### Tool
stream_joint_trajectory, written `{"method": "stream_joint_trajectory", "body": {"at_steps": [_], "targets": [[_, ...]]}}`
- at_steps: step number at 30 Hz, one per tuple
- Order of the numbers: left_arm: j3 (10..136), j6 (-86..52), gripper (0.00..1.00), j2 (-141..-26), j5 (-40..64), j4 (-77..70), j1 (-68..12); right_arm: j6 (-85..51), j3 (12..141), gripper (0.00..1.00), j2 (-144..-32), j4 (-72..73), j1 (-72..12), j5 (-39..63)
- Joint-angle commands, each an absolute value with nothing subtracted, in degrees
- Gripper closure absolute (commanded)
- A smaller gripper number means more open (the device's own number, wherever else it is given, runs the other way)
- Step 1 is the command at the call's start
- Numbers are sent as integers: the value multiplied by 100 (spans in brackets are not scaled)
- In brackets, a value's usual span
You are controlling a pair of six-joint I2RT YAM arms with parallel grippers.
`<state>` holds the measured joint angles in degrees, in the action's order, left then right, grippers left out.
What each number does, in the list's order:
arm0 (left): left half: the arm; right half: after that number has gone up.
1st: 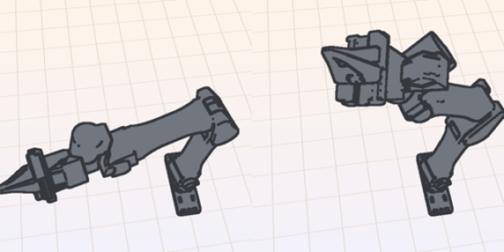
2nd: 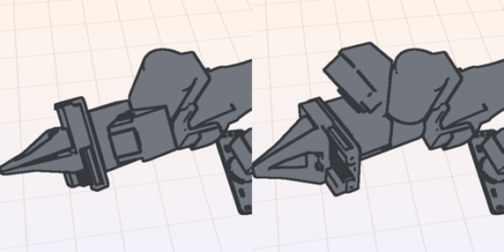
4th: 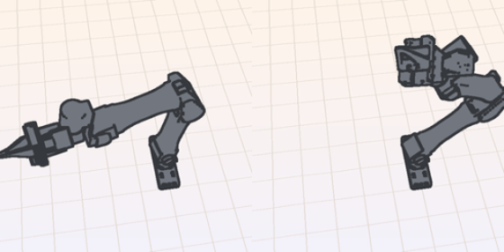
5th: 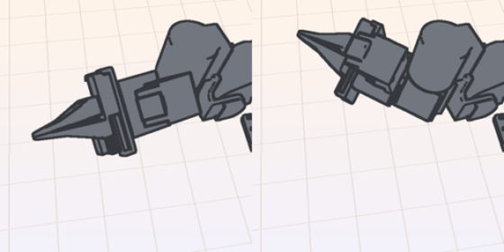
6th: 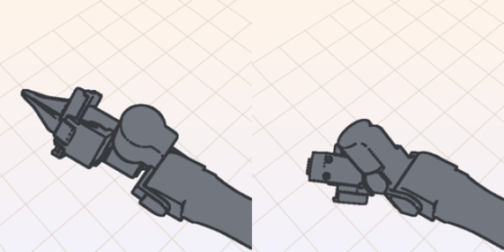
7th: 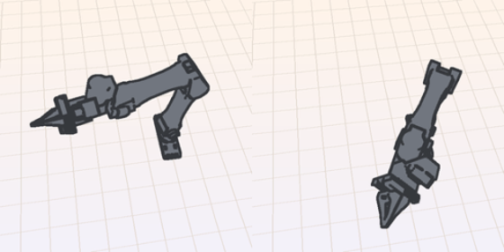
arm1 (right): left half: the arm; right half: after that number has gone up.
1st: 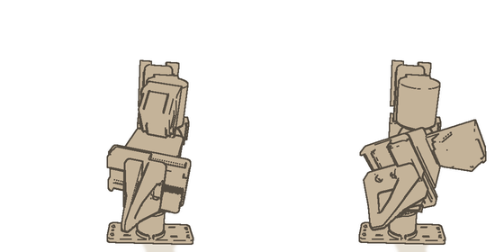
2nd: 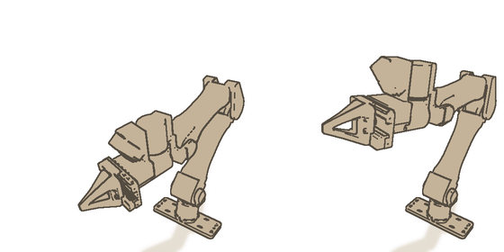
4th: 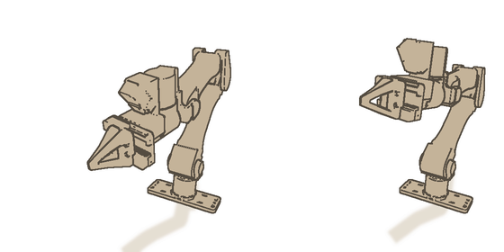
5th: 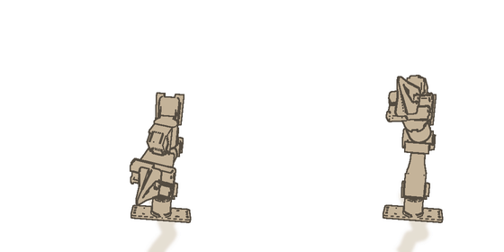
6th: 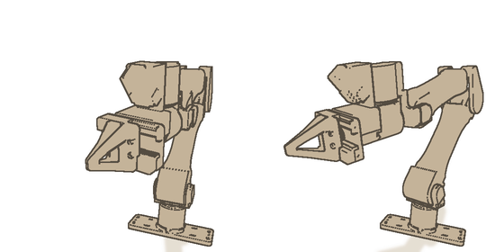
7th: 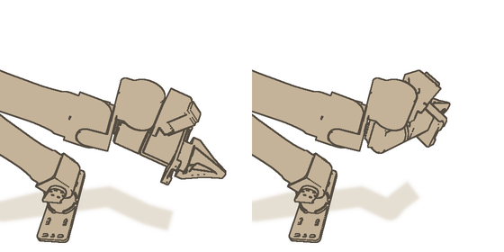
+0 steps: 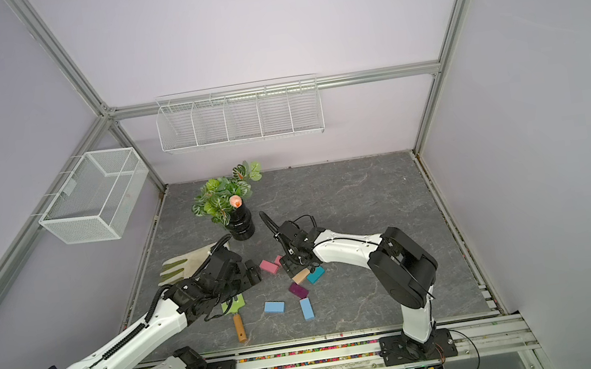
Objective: Assemble the number 8 with building blocks
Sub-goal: Adjust the building block at the center of the board.
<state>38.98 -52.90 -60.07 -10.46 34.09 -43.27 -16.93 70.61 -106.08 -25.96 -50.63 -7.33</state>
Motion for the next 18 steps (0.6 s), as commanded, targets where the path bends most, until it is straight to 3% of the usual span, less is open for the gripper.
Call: {"method": "stream_joint_trajectory", "body": {"at_steps": [1, 10, 18], "targets": [[3799, -5349, 2, -6073, -1057, 3187, -4360, -1448, 7351, 20, -10822, -2741, -5138, -614], [3727, -5367, 0, -5819, -1151, 3278, -4368, -1310, 7868, 21, -11371, -2924, -5143, -693], [3744, -5344, 0, -5734, -1160, 3313, -4366, -1296, 7982, 38, -11645, -2916, -5142, -649]]}}
